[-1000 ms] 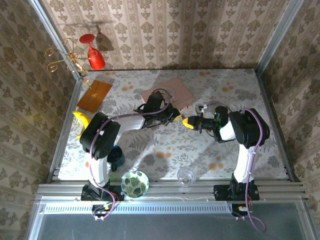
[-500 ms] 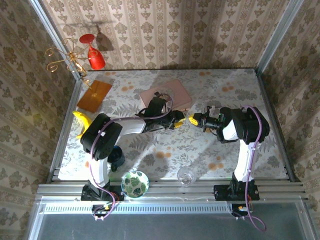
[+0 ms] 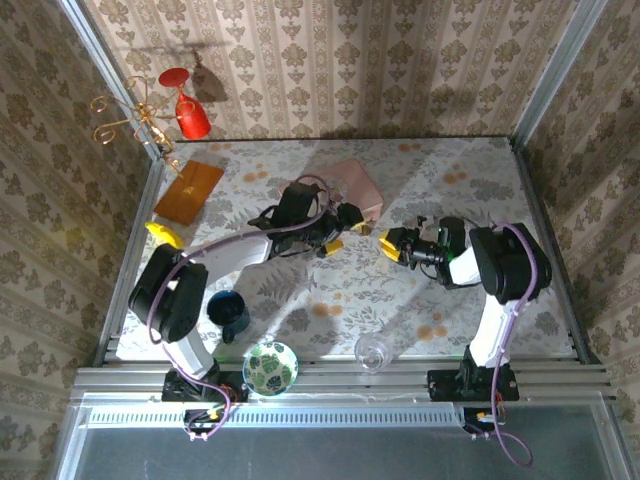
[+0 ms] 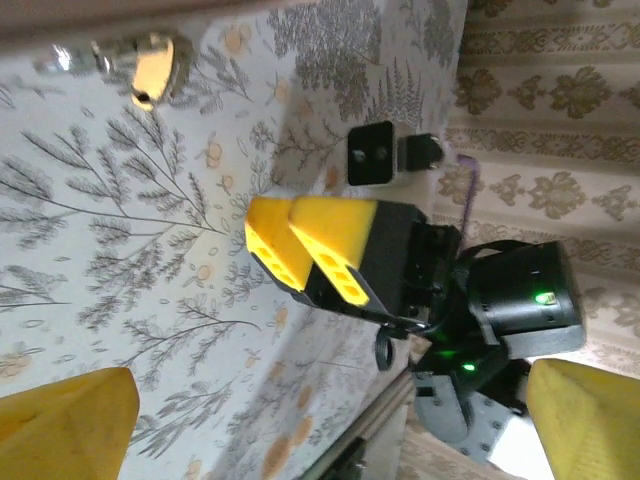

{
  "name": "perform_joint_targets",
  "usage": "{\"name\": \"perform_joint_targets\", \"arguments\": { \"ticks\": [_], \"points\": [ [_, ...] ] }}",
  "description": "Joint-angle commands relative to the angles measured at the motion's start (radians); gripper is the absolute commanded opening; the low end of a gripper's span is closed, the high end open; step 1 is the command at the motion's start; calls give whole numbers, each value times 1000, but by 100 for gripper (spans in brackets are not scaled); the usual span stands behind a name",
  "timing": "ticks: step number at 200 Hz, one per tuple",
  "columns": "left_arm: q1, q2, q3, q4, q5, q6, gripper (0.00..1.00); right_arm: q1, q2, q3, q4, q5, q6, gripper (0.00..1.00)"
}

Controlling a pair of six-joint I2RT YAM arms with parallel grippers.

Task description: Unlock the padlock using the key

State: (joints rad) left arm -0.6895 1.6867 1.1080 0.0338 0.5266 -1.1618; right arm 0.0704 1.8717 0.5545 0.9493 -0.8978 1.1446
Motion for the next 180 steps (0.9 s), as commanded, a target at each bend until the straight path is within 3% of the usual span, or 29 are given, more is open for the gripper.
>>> {"name": "perform_joint_targets", "arguments": {
  "ticks": [1,27,40,65,94,180],
  "points": [
    [12,-65,86,-257,-122,211,100,69,-160,81,-450,146,-415,50],
    [27,-100,144,-419,-251,339,100,220,-259,223,-862,468,-788,54],
    [46,-114,151,-459,-308,376,100,265,-256,278,-944,579,-895,52],
    [86,-99,179,-530,-385,438,100,298,-204,362,-1012,680,-1005,47],
    [125,-62,210,-581,-477,496,100,325,-130,444,-1072,725,-1056,42],
    [159,152,315,-532,-445,527,100,345,32,671,-1164,801,-1117,48]
  ]
}}
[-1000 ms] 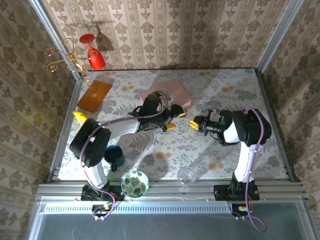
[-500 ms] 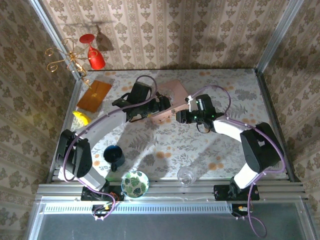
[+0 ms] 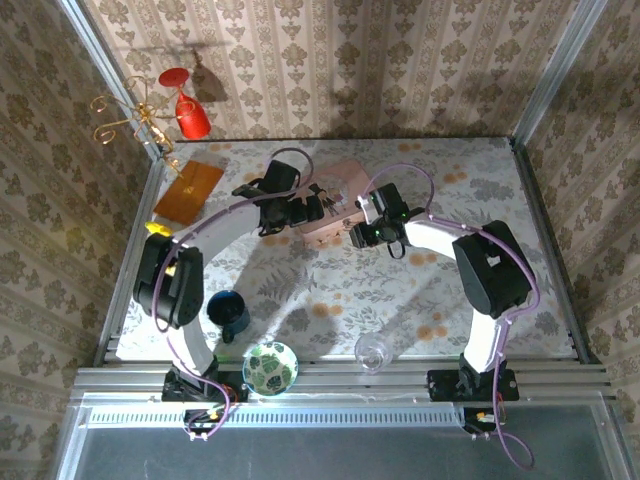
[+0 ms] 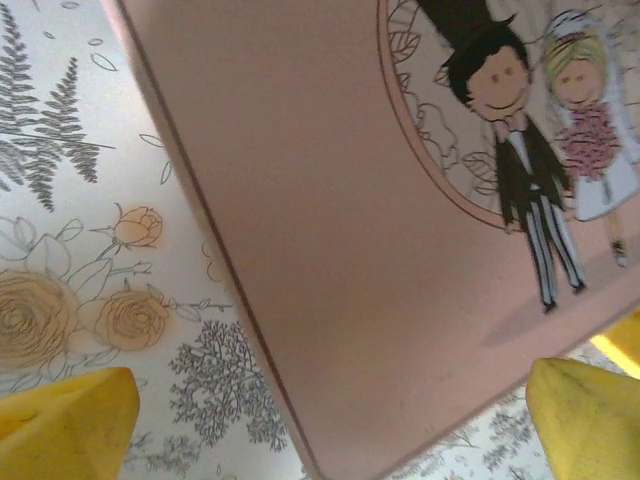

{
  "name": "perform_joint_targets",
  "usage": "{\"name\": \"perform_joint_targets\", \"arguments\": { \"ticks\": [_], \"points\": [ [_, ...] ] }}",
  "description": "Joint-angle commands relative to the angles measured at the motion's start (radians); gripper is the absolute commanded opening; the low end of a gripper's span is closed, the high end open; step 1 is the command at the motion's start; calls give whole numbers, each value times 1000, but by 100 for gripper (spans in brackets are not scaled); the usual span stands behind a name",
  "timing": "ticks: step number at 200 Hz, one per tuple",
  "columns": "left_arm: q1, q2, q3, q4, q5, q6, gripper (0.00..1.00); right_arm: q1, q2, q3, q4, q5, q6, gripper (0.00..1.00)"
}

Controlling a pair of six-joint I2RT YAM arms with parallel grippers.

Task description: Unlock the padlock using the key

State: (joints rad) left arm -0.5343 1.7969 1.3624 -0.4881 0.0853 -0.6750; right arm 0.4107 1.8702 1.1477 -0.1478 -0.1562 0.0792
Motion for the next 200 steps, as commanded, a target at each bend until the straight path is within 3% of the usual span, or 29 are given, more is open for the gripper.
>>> {"name": "perform_joint_targets", "arguments": {
  "ticks": [1,55,142,200],
  "points": [
    [3,43,62,-10,-4,40,100,4,34,81,-68,60,-53,48],
    [8,102,127,-12,-10,37,100,-10,120,200,-104,52,-105,48],
    [12,125,124,23,2,6,100,-44,165,259,-105,-63,-111,45],
    [16,130,127,26,4,-1,100,-55,155,212,-120,25,-51,48]
  ]
}}
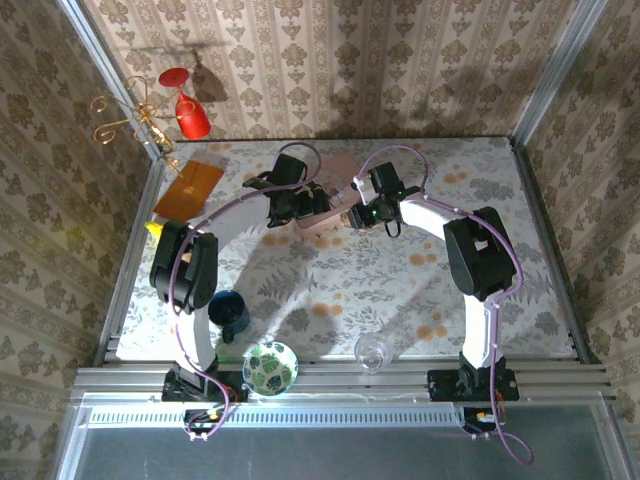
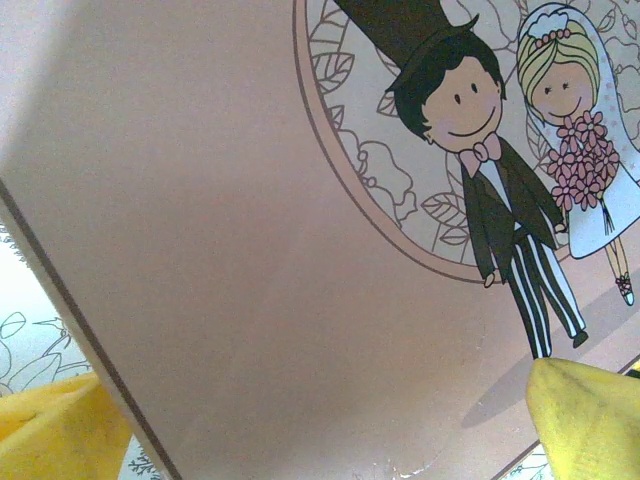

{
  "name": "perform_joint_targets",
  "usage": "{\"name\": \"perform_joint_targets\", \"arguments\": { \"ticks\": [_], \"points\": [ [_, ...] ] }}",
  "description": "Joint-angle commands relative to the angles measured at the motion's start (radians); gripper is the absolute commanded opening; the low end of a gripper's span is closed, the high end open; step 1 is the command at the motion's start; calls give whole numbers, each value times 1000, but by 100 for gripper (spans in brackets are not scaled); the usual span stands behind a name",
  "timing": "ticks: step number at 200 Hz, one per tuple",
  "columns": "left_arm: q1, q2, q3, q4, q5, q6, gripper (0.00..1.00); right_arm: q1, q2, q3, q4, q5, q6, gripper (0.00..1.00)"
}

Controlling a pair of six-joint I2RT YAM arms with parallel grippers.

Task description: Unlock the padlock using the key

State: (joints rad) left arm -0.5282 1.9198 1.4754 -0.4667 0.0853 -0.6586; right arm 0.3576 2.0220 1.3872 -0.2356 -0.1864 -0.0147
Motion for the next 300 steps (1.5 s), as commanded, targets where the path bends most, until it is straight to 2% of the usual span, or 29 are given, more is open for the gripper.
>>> {"name": "perform_joint_targets", "arguments": {
  "ticks": [1,29,99,147,176,211,222,238,258,286,300],
  "points": [
    [11,7,14,5,4,-17,100,-1,3,-28,-33,57,44,48],
    [16,6,5,22,23,-29,100,2,12,-41,-38,89,54,49],
    [17,-4,-6,40,30,-44,100,20,48,-6,-50,79,47,52],
    [16,-7,-10,50,37,-53,100,34,94,19,-77,79,90,51],
    [16,-8,-17,58,42,-55,100,34,79,-24,-45,92,120,51],
    [15,-10,-27,66,42,-62,100,35,51,-52,-6,77,113,45],
    [14,-11,-29,70,42,-67,100,39,43,-51,1,74,114,38],
    [14,-16,-33,77,42,-70,100,45,23,-51,4,68,121,20],
    [13,-21,-40,81,36,-73,100,56,-5,-56,-21,70,146,12],
    [12,-31,-50,80,19,-72,100,64,-44,-86,-105,103,266,5],
    [10,-34,-60,87,9,-75,100,67,-87,-150,-86,74,366,3]
  ]
}}
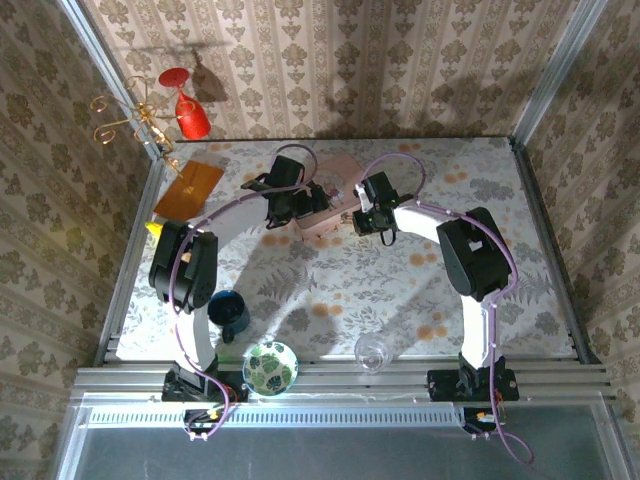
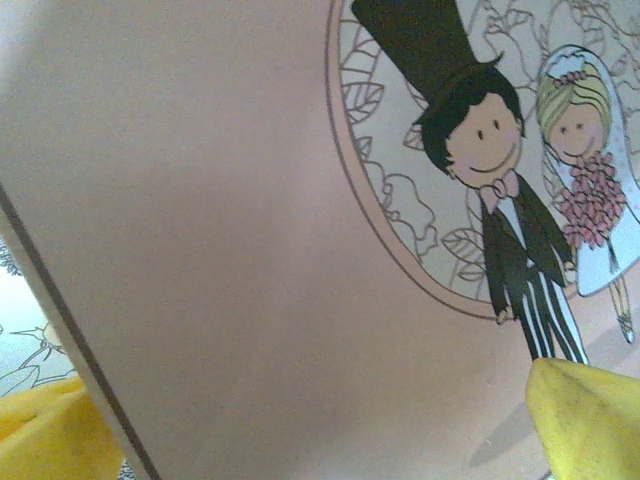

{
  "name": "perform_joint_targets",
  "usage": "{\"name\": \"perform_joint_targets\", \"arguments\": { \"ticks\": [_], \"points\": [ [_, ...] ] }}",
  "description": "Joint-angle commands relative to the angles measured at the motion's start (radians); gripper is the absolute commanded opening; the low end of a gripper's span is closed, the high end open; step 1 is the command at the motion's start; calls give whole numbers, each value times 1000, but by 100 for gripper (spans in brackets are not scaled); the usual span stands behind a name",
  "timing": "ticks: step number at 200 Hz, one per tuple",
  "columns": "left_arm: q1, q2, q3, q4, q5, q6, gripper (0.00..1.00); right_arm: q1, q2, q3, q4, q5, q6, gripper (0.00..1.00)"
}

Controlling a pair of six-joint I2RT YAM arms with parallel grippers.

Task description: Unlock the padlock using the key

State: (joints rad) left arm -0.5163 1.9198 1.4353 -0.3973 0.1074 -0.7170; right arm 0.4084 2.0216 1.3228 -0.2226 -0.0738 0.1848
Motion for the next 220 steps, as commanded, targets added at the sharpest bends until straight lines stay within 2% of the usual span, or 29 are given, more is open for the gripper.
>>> {"name": "perform_joint_targets", "arguments": {
  "ticks": [1,41,47,56,59,74,90,103,129,143,163,188,220],
  "points": [
    [-2,-35,-20,20,-13,-17,100,16,-91,-91,-97,-41,176,3],
    [-26,-25,-55,95,2,-57,100,27,-171,-306,144,-249,547,0],
    [-33,-19,-54,105,5,-61,100,32,-178,-329,177,-260,587,7],
    [-43,-9,-48,114,15,-67,100,44,-191,-352,204,-267,617,30],
    [-46,-5,-47,117,16,-71,100,50,-195,-353,202,-264,617,35],
    [-58,6,-40,128,6,-78,100,74,-211,-334,128,-226,588,43],
    [-62,14,-30,121,-19,-80,100,88,-236,-330,80,-218,563,42],
    [-59,15,-32,126,-35,-87,100,97,-273,-350,82,-244,554,37],
    [-54,18,-45,164,-52,-118,100,121,-330,-372,81,-329,536,35],
    [-53,25,-38,172,-51,-126,100,142,-344,-368,28,-329,512,34],
    [-51,34,-20,159,-51,-121,100,155,-388,-383,-37,-289,480,34],
    [-47,31,-22,154,-57,-119,100,150,-436,-362,-150,-149,382,38],
    [-37,26,-27,146,-55,-113,100,139,-410,-297,-161,-55,260,39]
  ]
}}
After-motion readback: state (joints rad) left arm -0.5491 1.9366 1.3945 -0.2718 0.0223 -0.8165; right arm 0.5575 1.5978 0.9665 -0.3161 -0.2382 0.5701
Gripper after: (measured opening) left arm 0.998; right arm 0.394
